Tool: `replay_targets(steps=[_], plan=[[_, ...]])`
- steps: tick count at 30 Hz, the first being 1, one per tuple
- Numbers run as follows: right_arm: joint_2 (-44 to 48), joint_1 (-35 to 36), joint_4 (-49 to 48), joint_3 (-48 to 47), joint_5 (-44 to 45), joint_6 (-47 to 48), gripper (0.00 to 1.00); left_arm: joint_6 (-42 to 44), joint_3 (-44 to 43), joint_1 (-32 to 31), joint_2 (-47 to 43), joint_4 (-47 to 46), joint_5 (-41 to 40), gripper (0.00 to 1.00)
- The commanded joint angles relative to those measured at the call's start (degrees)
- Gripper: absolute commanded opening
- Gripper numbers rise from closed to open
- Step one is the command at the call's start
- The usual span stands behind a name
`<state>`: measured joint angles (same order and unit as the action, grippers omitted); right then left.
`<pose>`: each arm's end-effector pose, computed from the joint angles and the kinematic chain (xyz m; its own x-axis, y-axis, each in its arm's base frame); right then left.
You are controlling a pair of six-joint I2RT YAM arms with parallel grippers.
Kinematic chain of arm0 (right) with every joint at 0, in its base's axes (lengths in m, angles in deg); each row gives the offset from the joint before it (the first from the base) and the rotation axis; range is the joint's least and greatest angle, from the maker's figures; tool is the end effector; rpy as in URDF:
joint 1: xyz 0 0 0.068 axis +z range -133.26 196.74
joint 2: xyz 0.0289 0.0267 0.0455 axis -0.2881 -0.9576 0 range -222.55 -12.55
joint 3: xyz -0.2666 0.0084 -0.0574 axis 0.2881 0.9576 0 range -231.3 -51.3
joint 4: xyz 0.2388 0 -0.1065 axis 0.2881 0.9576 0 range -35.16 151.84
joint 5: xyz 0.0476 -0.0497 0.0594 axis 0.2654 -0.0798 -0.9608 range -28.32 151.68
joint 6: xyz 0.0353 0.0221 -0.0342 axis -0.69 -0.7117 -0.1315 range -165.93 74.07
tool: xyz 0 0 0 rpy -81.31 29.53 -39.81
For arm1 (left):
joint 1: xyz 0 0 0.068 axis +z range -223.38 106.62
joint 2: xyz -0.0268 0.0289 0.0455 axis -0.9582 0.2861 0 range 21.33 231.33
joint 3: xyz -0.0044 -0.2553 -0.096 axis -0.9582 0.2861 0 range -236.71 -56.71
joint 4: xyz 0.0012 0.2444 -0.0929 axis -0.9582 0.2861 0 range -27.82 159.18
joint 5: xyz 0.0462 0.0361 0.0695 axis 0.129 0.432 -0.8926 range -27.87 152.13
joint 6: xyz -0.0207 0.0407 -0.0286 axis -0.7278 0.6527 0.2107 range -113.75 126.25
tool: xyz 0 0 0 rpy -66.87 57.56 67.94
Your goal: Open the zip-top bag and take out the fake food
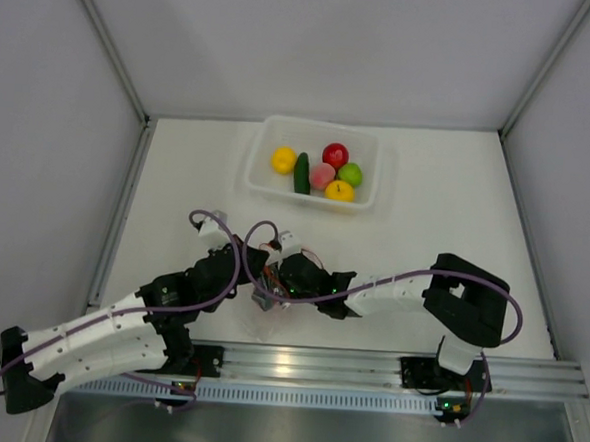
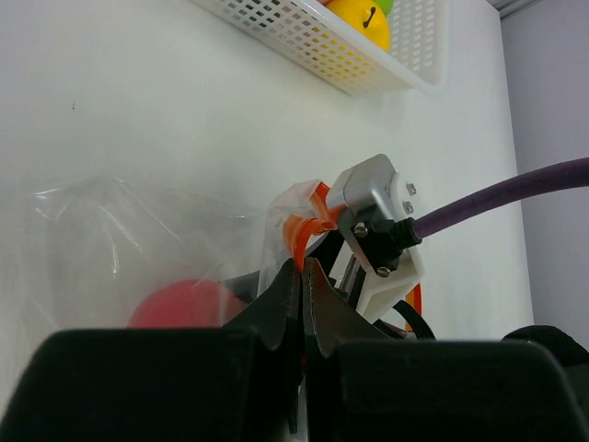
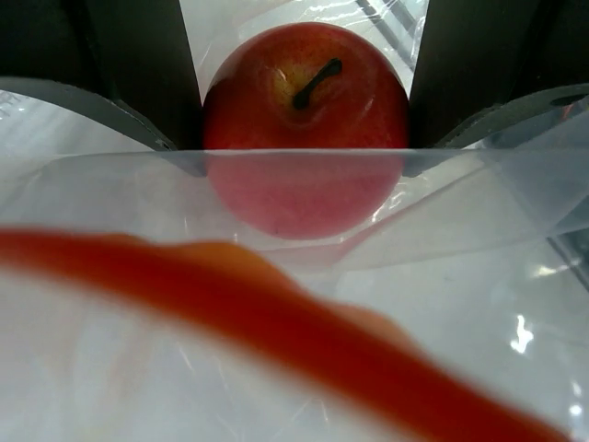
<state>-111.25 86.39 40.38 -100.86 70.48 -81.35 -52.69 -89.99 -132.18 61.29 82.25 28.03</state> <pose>0.1287 0.3313 0.1664 -0.6729 -0.1673 -0.7206 -0.6048 0.6853 0.4056 0.1002 -0.1269 0.2676 -0.5048 -0.5356 -0.6770 0.0319 0.7722 -0.6346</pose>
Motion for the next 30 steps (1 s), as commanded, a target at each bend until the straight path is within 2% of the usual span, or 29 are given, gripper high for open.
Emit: replay_targets(steps=[1,7,16,30], plan=[[3.51,1.37,4.16,-0.89,7.0,-0.96,0.57,-0.48,0.67,0.18,0.38,-1.97,-1.66,0.0],[4.21,-0.47,8.65,-1.24,11.14,-2.99,0.55,-0.3,1.11,0.18,-0.59,-1.88,-1.66,0.0],[7.28,-2.93,14.28,-3.7,18.01,-0.88,0.53,-0.48,1.29,0.18,-0.5,-2.06,-0.7,0.0],[18.01,-4.78,11.13,-2.03,15.55,2.11,0.47,-0.56,-0.38,0.18,3.27,-2.15,0.62,0.0]])
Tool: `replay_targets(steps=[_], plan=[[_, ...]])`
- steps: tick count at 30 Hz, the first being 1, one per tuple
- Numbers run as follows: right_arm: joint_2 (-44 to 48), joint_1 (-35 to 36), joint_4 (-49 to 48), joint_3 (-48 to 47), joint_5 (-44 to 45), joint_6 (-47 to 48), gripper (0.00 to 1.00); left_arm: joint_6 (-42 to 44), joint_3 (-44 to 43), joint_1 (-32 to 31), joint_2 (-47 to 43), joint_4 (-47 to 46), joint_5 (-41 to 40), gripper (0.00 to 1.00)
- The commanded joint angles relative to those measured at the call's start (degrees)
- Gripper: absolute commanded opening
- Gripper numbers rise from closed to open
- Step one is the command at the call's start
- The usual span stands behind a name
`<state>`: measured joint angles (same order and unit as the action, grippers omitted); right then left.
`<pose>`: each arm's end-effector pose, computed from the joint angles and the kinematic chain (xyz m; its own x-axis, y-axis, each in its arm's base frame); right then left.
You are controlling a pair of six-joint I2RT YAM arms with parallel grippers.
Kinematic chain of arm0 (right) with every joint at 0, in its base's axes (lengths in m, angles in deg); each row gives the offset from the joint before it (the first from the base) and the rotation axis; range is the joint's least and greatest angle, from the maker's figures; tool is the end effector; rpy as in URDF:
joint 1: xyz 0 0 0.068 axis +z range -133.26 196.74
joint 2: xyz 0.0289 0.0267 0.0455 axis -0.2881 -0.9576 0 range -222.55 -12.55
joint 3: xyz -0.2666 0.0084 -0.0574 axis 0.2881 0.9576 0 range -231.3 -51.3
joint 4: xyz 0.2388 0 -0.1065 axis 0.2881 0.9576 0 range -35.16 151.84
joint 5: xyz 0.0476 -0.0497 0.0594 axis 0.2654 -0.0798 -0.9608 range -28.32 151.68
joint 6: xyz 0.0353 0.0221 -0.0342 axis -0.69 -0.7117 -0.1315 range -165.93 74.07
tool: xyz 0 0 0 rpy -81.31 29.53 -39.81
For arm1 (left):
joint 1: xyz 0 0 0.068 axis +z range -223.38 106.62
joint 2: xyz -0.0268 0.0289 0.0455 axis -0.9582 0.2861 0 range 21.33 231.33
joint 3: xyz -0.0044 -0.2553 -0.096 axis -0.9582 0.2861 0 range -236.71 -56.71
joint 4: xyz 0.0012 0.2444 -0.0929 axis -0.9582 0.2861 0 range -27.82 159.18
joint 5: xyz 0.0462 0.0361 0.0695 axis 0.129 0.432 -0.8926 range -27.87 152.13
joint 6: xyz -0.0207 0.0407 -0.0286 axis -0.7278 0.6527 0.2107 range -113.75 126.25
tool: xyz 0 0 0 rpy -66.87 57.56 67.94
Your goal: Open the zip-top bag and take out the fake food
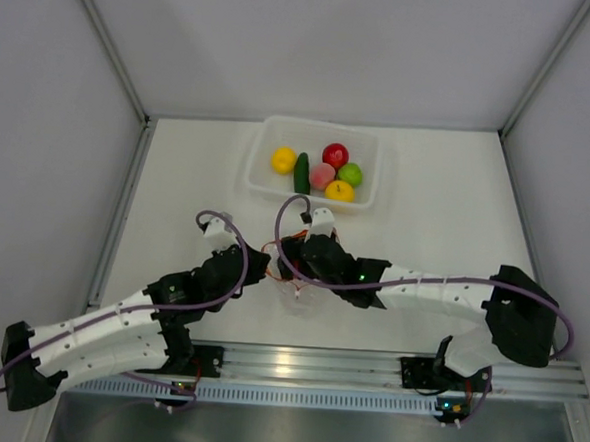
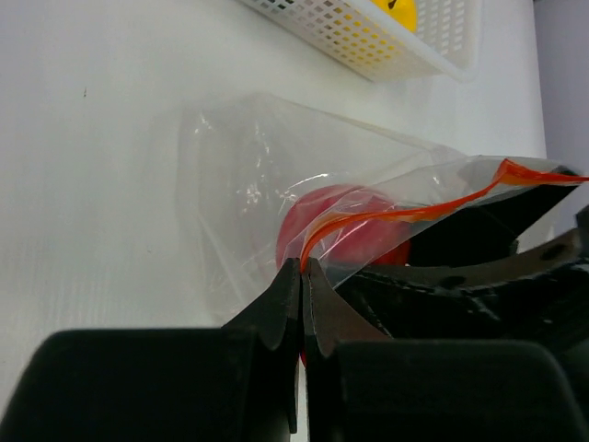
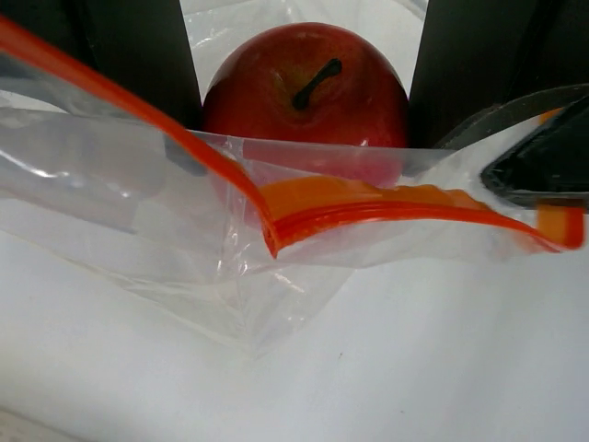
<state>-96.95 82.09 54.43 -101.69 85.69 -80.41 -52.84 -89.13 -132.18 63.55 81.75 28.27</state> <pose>0.1464 0.2845 0.2301 -0.5803 -0.0247 -0.8140 -0.4372 0.8527 0.2859 0.1032 -0.1321 0.2576 -0.5241 -0.5098 -0.6822 0.0177 0.7944 -0.6072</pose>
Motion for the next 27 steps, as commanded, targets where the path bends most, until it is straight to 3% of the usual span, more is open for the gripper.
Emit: replay_targets(steps=[1,11,18,27], plan=[[4.76,-0.48,-3.28,-1.11,0.51,1.26,0.47,-0.5,-1.32,0.18,1.29,-1.82,0.38,0.0],[11.62,-0.65,-10.31,0.99,-0.09,-0.94,0.44,-0.68,-2.03,0.18,4.63,-2.96,2.31,0.0],[17.42,-1.09,-16.99,4.77,-13.79,-2.52,0.44,-1.38,-0.27,0.18,2.96,-2.87,1.17,0.0],[23.32,-1.09,-22.79,8.82,-23.12,-6.12,0.43,-1.38,-0.62,0.18,2.34,-2.96,0.21,0.0]])
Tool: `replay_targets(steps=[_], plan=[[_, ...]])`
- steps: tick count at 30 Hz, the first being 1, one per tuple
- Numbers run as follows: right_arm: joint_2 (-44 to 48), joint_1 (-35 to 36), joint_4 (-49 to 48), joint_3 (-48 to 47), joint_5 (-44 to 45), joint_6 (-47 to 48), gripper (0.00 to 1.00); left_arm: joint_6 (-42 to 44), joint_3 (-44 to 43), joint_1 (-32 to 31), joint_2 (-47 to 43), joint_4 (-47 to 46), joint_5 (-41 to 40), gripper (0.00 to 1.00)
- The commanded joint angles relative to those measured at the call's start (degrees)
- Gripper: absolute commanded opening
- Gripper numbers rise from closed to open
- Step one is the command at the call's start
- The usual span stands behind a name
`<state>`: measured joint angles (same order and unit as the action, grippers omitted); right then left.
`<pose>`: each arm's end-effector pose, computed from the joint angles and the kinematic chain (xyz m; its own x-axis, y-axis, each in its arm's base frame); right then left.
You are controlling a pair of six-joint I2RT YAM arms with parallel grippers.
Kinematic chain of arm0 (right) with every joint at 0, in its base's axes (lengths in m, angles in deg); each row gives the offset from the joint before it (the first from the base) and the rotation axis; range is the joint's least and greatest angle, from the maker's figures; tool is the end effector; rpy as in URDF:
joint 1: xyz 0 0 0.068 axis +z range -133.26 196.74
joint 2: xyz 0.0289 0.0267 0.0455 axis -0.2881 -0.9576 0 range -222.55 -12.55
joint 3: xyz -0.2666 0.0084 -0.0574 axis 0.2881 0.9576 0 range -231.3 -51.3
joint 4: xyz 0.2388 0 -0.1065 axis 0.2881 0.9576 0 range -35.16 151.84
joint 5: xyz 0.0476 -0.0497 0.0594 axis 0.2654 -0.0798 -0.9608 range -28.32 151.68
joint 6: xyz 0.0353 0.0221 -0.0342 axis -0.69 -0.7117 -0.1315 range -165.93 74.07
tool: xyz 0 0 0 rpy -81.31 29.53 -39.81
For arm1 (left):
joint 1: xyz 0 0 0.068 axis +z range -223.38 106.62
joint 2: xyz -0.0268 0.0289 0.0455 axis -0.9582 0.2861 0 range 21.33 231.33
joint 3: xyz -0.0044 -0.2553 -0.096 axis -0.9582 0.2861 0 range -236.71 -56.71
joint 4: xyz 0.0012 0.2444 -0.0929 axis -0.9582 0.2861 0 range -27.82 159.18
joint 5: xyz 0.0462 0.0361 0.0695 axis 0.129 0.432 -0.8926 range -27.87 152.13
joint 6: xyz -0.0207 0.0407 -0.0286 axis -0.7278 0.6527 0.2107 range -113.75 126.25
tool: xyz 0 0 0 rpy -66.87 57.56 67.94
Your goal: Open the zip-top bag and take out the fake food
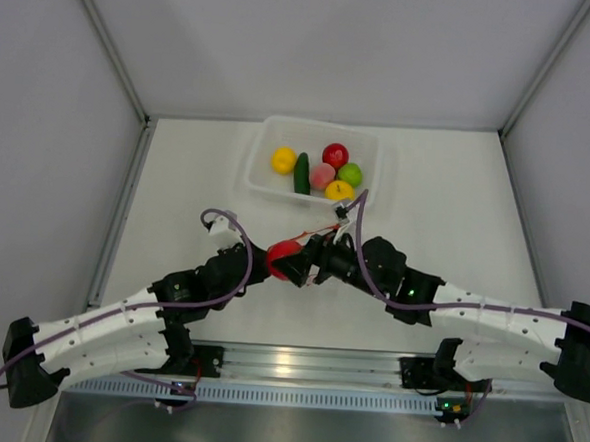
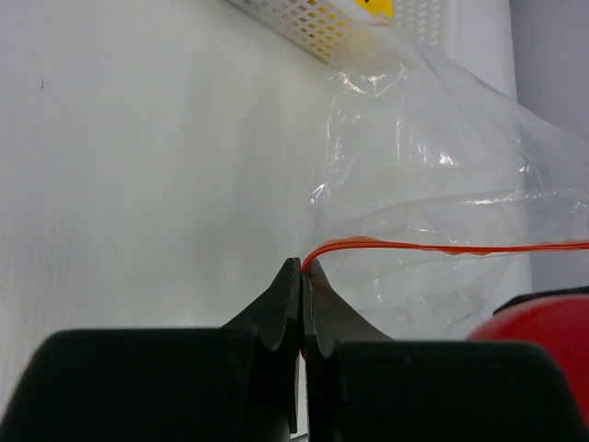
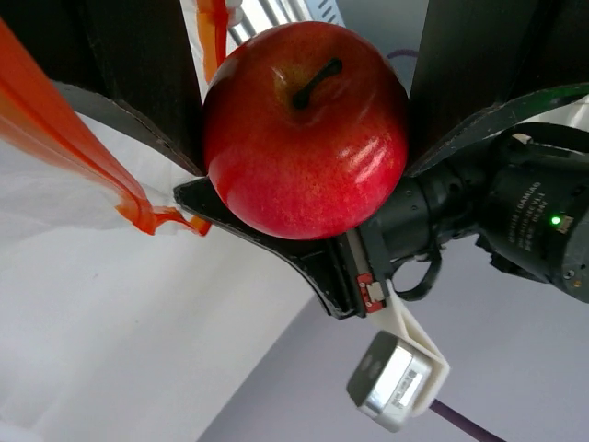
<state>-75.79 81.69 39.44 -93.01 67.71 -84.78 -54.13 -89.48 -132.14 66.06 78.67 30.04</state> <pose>0.1134 0.2338 0.3035 -0.5726 0.2480 -0.7814 -0.6389 0.4623 0.6149 0.1075 -0.1409 0.2577 -0.5412 -0.5277 -0.6547 0.0235 0.7687 -0.6391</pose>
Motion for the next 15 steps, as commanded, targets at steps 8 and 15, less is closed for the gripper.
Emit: replay_targets(steps=[8,15], plan=[[-2.58,-0.79,-29.37,1.9,-20.07,-16.74,0.41,-0.62,-0.71,0.05,1.24,-1.28,0.1,0.0],[-14.97,-0.61,-49.89,0.41,-26.94,-30.49,0.37,-1.85,1.66,0.14,-0.52,-8.13,3.18,0.0]])
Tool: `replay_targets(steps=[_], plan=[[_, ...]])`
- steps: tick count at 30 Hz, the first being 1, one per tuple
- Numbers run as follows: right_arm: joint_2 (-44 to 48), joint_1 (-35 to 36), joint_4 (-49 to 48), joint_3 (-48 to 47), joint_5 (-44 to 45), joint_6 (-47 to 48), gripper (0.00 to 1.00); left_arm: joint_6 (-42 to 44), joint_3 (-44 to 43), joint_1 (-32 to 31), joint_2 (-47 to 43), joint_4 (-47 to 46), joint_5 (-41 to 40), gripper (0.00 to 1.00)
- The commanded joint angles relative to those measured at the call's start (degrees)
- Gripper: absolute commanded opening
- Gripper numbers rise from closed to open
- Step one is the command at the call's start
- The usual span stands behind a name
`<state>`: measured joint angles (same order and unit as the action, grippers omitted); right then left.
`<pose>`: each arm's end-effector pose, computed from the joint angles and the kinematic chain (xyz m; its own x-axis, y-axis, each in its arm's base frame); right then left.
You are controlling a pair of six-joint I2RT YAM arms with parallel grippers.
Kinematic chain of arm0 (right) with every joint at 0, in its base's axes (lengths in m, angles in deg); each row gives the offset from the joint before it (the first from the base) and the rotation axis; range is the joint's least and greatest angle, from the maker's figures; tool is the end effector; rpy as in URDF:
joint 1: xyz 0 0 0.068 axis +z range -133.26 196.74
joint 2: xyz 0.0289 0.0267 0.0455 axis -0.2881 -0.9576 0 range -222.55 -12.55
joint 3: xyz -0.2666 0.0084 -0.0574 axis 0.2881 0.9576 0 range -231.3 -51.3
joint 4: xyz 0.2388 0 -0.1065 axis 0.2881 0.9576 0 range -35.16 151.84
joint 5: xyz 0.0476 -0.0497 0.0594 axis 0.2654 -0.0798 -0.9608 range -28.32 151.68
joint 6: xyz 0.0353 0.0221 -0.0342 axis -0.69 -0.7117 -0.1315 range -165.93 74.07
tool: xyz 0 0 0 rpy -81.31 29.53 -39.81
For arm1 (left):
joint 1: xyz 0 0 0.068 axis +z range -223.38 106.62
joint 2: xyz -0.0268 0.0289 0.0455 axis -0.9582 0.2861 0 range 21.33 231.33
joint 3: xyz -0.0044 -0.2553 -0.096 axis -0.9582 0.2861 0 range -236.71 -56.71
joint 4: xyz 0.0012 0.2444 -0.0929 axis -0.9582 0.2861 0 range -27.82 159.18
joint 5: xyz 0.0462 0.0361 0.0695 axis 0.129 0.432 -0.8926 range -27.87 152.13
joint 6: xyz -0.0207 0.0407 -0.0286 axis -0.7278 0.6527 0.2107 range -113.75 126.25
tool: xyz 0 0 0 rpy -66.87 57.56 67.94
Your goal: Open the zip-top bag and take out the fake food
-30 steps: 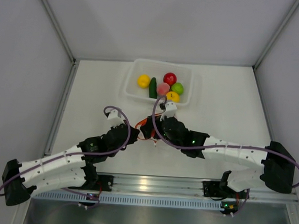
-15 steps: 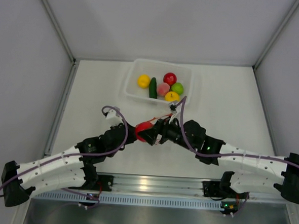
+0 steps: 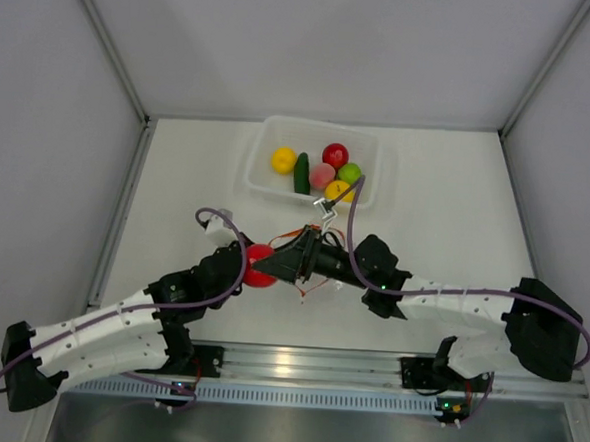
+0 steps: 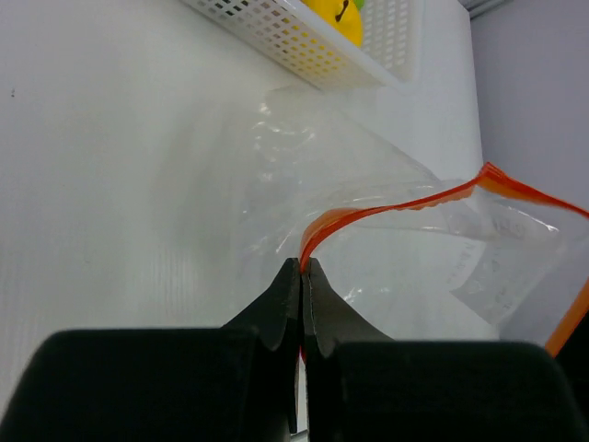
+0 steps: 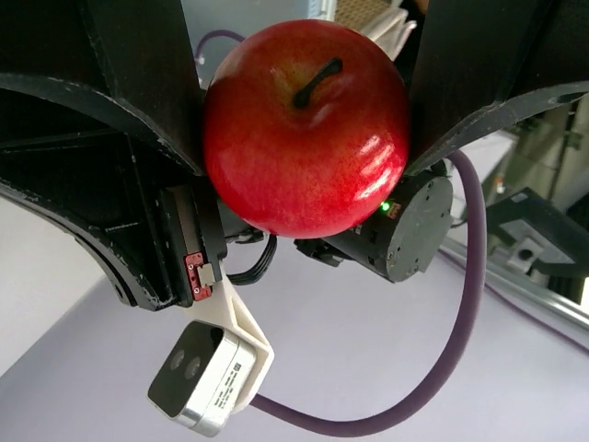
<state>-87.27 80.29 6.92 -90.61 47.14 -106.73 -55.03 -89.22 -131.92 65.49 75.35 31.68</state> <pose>0.1215 0.2643 0.2987 -0.8047 0.2793 -0.5239 -0.5604 -0.0660 0.8256 0.1081 -0.1423 0.2628 -0.5396 -0.5665 -0.6228 0.0459 0.7189 -0.6936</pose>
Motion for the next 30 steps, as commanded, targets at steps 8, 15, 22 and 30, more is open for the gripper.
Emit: replay_targets(steps=[8,15,22,30], plan=[[-9.4,2.46,-19.25,-9.37,-9.45,-10.85,0.34,-2.09,2.8,-0.08,-0.3,-7.02,-0.04,0.0],[2.98,2.28,14.47,-10.34,6.5,6.37,0.34,-5.78,4.39,0.01,-5.21,0.08,-7.06,0.0],[7.92,2.11,32.61,-11.93,17.26,16.04,0.34,-4.82,2.81,0.1,-8.65,5.02,-12.87,0.0],[12.23,-5.33,46.33,-17.02,23.88,24.93,0.35,-2.36,0.26,0.1,-7.07,9.5,-14.19,0.0]])
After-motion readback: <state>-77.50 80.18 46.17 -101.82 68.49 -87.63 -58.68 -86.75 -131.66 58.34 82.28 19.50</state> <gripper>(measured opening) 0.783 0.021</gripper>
